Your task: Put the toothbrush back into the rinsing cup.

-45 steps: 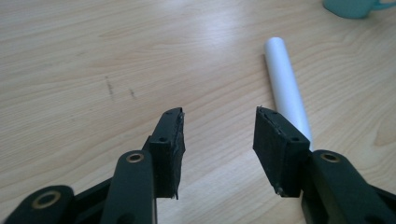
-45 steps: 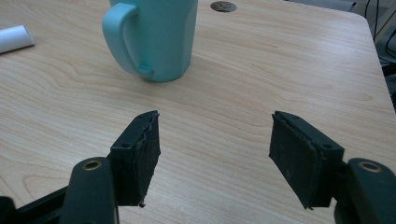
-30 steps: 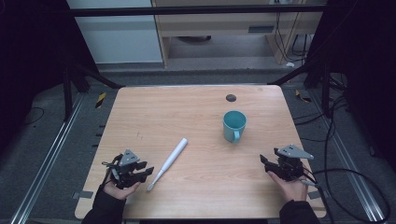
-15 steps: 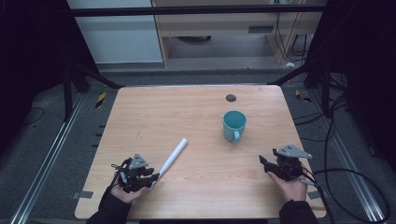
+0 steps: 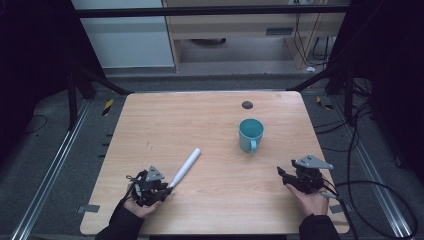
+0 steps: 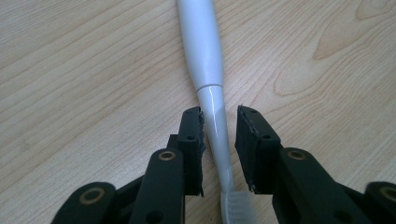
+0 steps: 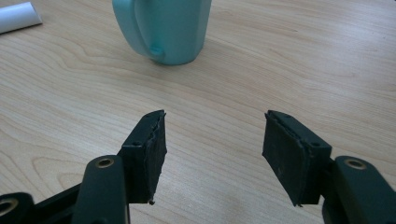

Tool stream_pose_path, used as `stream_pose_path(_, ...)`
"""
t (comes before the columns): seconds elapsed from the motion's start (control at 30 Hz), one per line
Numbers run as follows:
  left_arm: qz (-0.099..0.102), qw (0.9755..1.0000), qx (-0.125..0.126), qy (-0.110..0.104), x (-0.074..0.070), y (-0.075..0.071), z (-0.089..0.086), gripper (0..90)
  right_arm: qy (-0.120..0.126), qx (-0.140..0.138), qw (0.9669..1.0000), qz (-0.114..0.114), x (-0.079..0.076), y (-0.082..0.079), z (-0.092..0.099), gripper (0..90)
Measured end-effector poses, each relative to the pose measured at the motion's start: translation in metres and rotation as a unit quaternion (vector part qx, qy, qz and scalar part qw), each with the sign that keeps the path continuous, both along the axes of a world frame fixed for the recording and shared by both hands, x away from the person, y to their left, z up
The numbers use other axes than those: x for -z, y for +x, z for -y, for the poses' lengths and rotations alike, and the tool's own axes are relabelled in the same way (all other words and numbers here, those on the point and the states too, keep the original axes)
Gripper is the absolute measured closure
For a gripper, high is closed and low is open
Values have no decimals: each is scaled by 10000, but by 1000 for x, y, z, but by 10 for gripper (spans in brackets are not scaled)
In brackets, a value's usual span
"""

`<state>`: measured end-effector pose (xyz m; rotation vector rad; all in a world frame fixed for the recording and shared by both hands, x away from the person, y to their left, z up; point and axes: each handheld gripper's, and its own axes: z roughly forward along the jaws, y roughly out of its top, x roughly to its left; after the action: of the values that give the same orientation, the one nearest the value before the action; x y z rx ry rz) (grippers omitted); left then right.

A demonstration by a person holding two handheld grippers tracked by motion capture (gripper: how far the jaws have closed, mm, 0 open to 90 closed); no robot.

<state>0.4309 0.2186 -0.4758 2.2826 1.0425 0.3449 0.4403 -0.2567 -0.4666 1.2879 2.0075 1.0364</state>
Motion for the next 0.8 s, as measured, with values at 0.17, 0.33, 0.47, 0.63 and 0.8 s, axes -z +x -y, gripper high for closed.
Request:
stream_pose_path(0.17,-15,10000,9,43,1,1,-1,768,-6,-18,10000,-1,0,0,0,399)
stream_pose_path(0.33,-18,10000,-12,73,2,2,-1,791,-27,-41,10000,-6,0,0,0,404)
stream_pose_path(0.47,-23,9999,-30,114,2,3,-3,795,-31,-50,10000,-27,1,1,-1,406)
stream_pose_path(0.63,-42,9998,-58,162,2,4,-5,796,-35,-51,10000,-37,1,1,-1,406)
stream_pose_path(0.8,-94,9998,-85,172,2,7,-9,795,-40,-54,10000,-42,1,1,-1,406)
